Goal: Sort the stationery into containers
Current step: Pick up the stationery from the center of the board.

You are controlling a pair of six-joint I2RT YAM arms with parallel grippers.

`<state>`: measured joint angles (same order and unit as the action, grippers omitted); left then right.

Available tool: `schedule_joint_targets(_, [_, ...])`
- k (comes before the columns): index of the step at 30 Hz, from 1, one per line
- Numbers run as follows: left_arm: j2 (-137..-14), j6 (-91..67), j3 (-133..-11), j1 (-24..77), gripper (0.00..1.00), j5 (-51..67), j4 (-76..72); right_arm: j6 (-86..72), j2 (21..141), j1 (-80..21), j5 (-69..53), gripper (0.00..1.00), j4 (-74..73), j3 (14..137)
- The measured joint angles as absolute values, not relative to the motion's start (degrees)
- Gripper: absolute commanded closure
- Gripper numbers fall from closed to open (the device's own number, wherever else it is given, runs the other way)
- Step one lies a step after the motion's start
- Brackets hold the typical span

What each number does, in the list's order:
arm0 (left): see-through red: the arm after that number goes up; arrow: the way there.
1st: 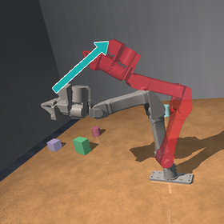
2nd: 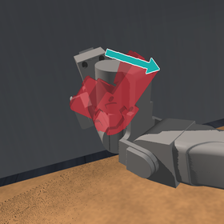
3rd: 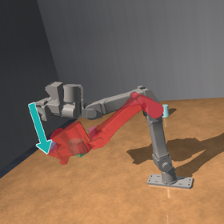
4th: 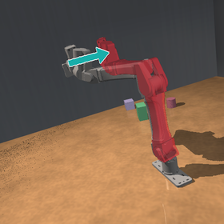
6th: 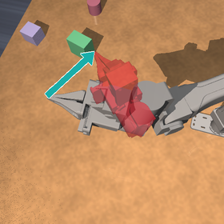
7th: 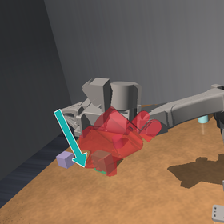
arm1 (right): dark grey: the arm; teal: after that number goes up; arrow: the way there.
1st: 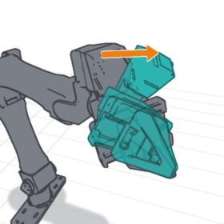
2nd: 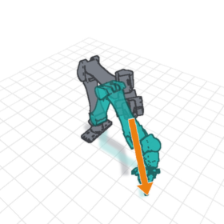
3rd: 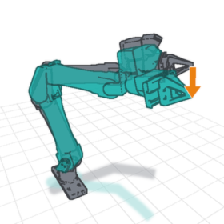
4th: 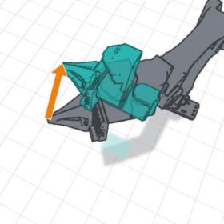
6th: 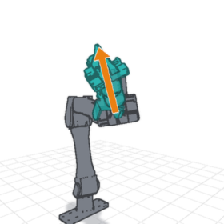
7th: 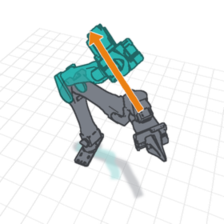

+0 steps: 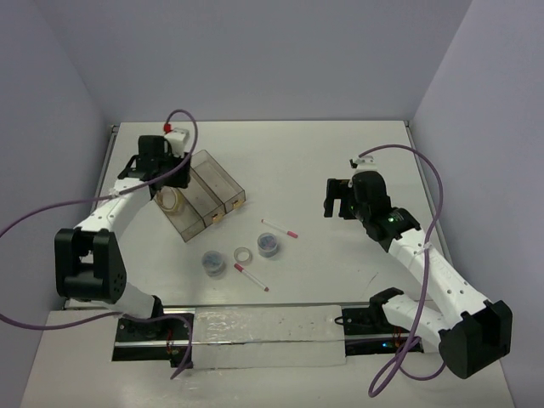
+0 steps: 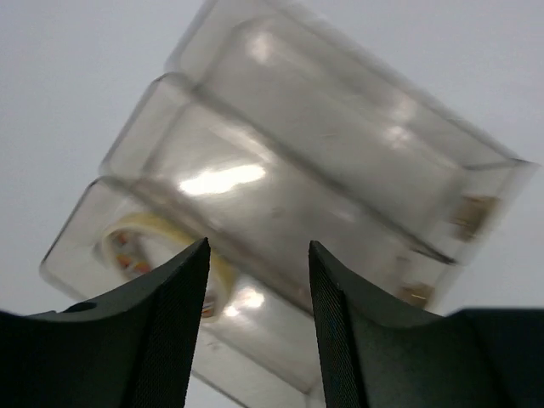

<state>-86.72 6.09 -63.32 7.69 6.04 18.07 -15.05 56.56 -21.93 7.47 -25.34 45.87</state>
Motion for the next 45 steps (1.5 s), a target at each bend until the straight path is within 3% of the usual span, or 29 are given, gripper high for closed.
schedule_joint_targets(4, [-82.7,11.7,-68.0,20.3,0.35,11.2,24.3,-15.1,56.4,-22.0,5.8,0.00,-25.4,45.9])
schedule_joint_targets(10, [-81.5,15.5,-63.1,33.2,0.42,12.3,26.6,-15.4,56.3,-22.0,4.6,0.00,-25.4,45.9])
schedule_joint_targets(16, [-88.4,15.9,-56.8,35.8,0.41,10.3,26.9,-15.6,55.3,-22.0,4.6,0.00,-25.4,45.9])
schedule_joint_targets(35, [-90.2,20.3,-50.7,41.0,0.43,9.2,26.0,-14.9,55.2,-22.0,7.1,0.00,-27.1,45.8])
schedule_joint_targets(36, [-90.2,20.4,-50.5,41.4,0.45,9.3,25.9,-14.9,55.3,-22.0,7.1,0.00,-27.2,45.8])
schedule_joint_targets(40, [-90.5,20.5,-49.5,42.4,0.70,9.1,25.5,-14.8,55.7,-22.0,7.6,0.00,-27.3,45.8])
schedule_joint_targets(42, [-91.6,20.4,-49.5,42.7,0.98,8.8,25.1,-14.7,55.9,-22.0,7.8,0.00,-27.4,45.8])
schedule_joint_targets(45, [-92.6,20.0,-50.4,42.7,1.00,8.0,24.1,-14.5,56.3,-22.0,8.0,0.00,-27.7,45.9])
